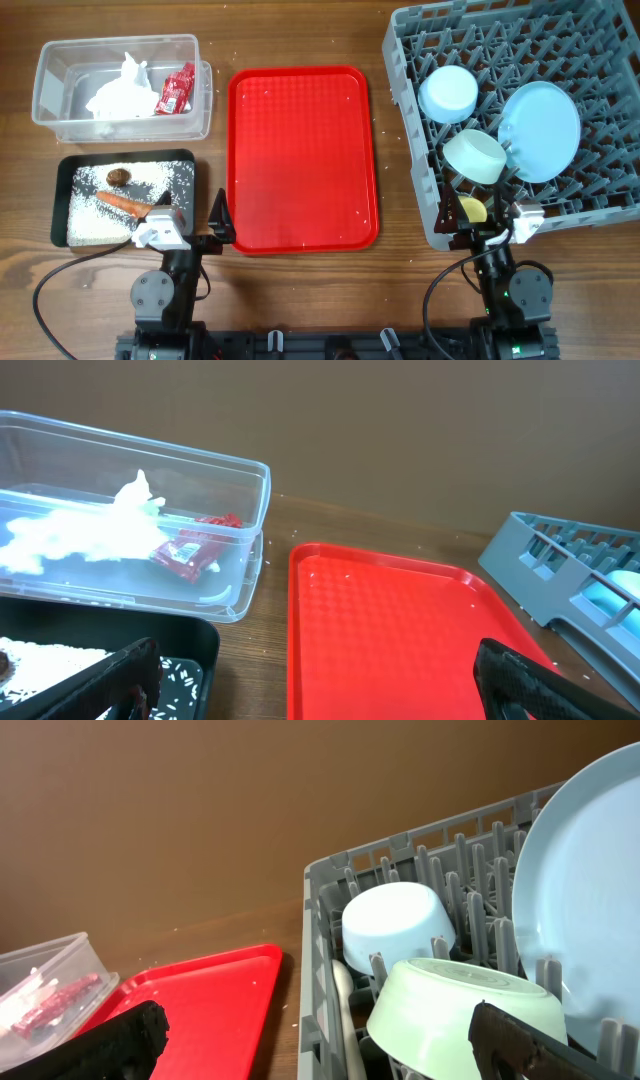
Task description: Sort waste into correct bins and load items into the dishwasher rack
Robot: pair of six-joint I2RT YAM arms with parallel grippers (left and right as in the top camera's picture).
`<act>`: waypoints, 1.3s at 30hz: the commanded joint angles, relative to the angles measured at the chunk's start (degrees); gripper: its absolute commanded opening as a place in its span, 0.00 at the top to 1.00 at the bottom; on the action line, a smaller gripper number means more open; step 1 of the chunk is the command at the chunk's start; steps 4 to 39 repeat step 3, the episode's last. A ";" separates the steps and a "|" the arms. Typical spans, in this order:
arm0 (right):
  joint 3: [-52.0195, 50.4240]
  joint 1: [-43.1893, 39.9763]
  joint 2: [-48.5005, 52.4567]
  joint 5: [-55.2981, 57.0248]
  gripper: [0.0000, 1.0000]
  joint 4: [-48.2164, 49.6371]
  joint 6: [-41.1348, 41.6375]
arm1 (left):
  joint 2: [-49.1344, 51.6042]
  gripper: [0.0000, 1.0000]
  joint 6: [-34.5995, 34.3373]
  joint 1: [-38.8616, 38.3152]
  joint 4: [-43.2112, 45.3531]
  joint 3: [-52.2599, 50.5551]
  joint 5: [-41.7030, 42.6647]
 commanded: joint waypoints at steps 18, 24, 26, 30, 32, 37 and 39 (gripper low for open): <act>-0.15 0.02 -0.50 -0.52 0.00 0.28 0.44 | -0.44 0.00 1.29 0.48 0.39 -0.70 0.68; -0.15 0.02 -0.50 -0.52 0.00 0.28 0.44 | -0.44 0.00 1.29 0.48 0.39 -0.70 0.68; -0.15 0.02 -0.50 -0.52 0.00 0.28 0.44 | -0.44 0.00 1.29 0.48 0.39 -0.70 0.68; -0.15 0.02 -0.50 -0.52 0.00 0.28 0.44 | -0.44 0.00 1.29 0.48 0.39 -0.70 0.68; -0.15 0.02 -0.50 -0.52 0.00 0.28 0.44 | -0.44 0.00 1.29 0.48 0.39 -0.70 0.68; -0.15 0.02 -0.50 -0.52 0.00 0.28 0.44 | -0.44 0.00 1.29 0.48 0.39 -0.70 0.68; -0.15 0.02 -0.50 -0.52 0.00 0.28 0.44 | -0.44 0.00 1.29 0.48 0.39 -0.70 0.68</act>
